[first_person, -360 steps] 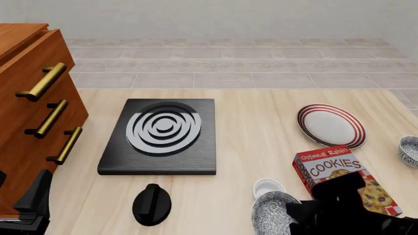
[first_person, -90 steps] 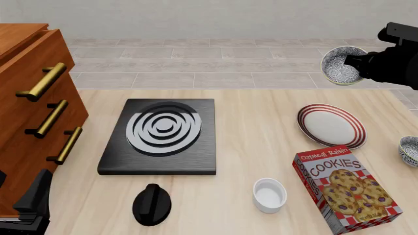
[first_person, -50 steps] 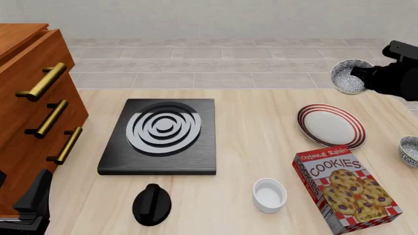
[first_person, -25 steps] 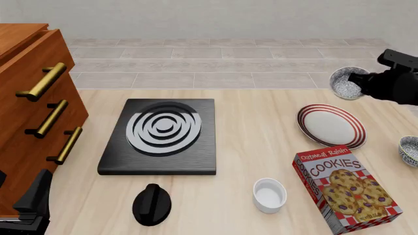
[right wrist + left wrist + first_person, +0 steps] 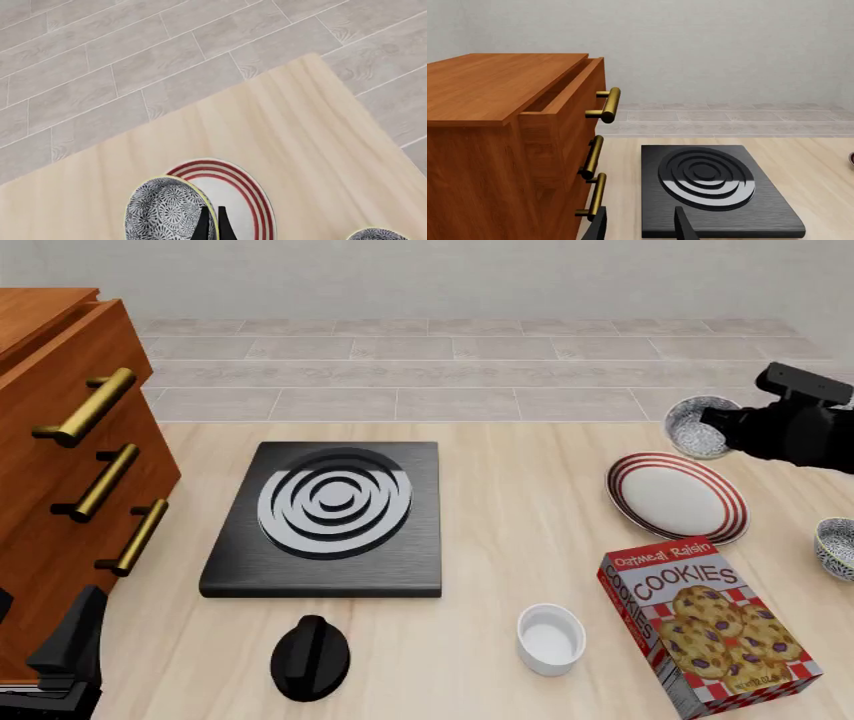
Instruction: Pick the akita bowl next to the ramekin and place it on the plate.
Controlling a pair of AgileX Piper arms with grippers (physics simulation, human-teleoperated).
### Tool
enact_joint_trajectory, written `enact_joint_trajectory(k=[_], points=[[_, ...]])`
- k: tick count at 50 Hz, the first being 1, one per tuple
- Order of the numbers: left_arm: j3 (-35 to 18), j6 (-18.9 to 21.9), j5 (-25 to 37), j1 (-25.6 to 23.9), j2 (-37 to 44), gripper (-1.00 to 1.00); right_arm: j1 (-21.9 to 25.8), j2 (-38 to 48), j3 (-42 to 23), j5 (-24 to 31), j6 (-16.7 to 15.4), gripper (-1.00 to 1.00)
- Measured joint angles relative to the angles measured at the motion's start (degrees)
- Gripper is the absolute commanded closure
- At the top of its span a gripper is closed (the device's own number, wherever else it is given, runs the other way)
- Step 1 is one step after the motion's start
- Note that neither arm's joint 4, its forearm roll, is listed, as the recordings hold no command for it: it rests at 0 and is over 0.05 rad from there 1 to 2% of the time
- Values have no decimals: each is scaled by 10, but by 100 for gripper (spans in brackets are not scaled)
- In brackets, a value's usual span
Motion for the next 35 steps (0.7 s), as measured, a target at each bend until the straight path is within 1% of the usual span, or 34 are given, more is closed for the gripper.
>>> enact_joint_trajectory(k=[35], points=[[0,0,0,0,0,-100,-5,50,-15,-16,0,100]])
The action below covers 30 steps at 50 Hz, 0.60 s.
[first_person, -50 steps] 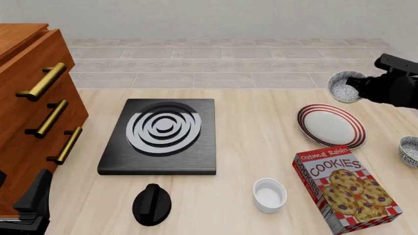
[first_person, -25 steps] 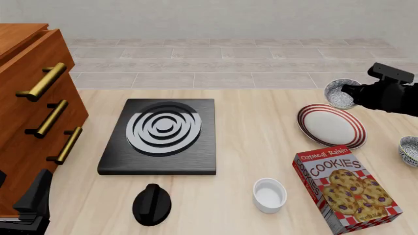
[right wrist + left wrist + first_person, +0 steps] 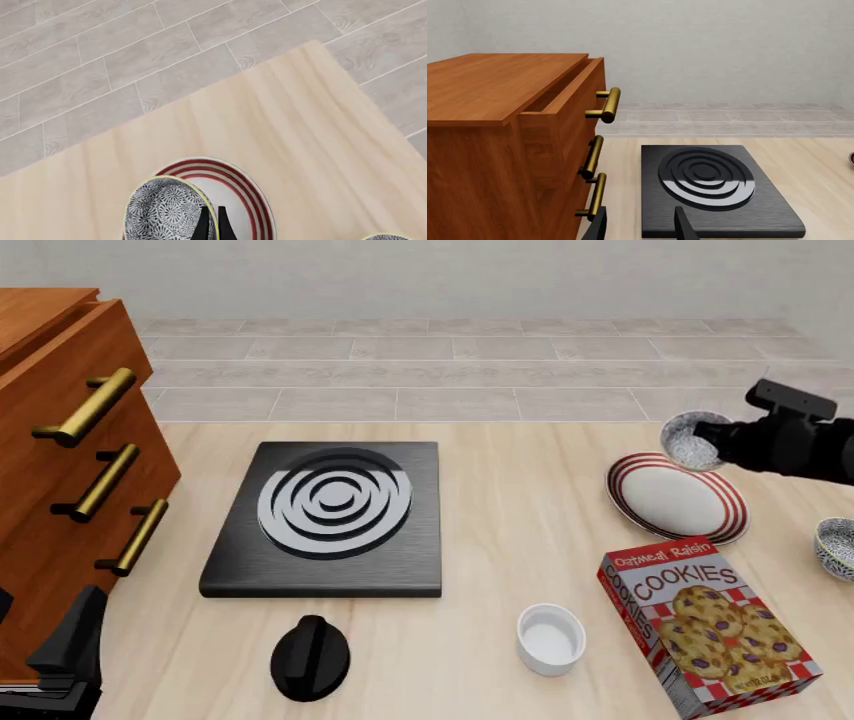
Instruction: Pick the akita bowl next to the ramekin and place it on the plate.
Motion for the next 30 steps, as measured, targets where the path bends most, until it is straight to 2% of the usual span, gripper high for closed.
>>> enact_joint_trajectory(k=[30], points=[[0,0,0,0,0,-100,-4,37,-6,-11,-5,100]])
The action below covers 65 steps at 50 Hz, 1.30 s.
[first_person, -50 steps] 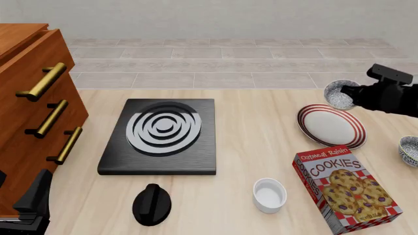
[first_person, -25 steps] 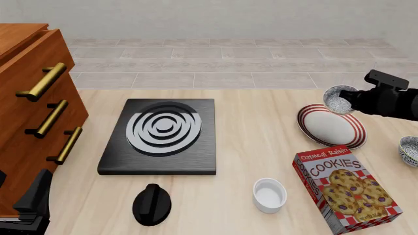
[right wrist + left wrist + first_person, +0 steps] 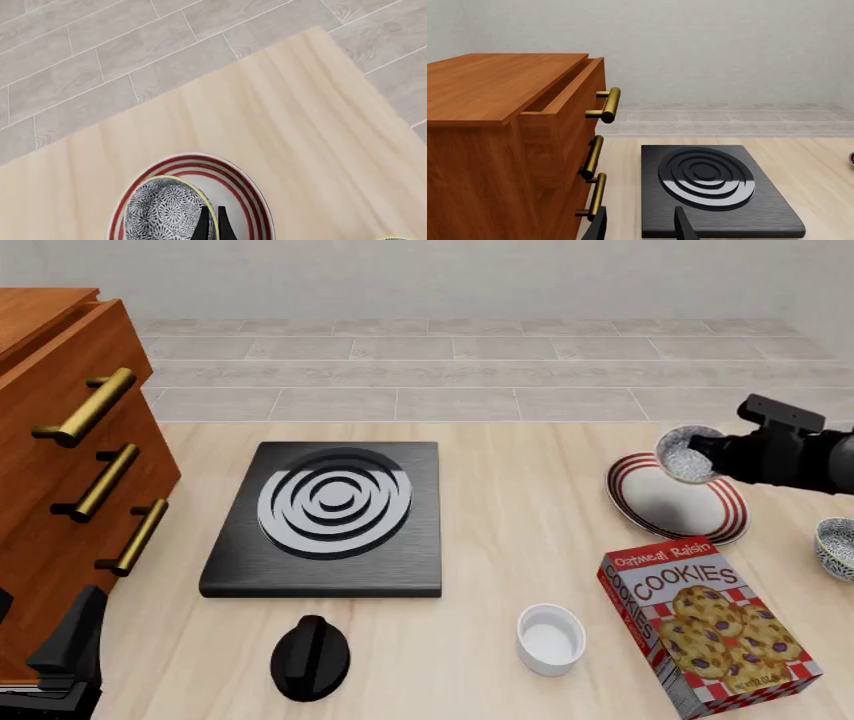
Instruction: Pick the akita bowl next to the ramekin and place it on the plate.
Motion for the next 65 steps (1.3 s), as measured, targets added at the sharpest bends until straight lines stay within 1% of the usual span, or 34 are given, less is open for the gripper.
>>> enact_joint_trajectory(k=[65], points=[[0,0,0,0,0,-100,10,52,-14,-8,-6,100]])
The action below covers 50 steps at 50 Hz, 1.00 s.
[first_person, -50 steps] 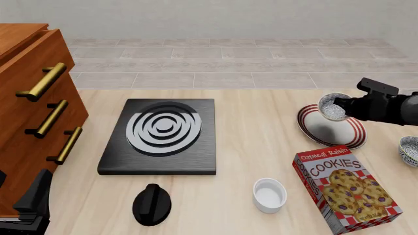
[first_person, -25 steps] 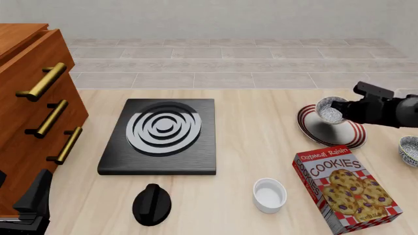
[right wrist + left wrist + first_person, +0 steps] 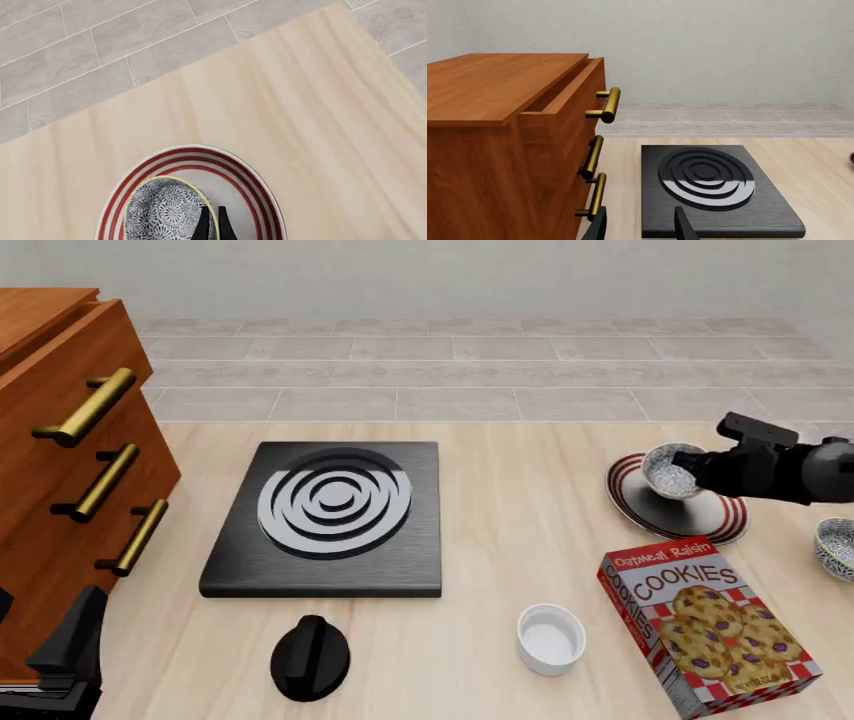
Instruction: Pick the akita bowl next to the ramekin and place it on the plate.
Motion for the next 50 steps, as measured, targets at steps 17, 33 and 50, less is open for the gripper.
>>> enact_joint_trajectory(k=[17,33,50], points=[[0,0,0,0,0,-100,0,5,-4,-1,0,100],[0,0,0,0,0,-100,1,19,-9,-1,1,-100],[0,0,0,0,0,-100,3,14,-3,0,-2,-100]])
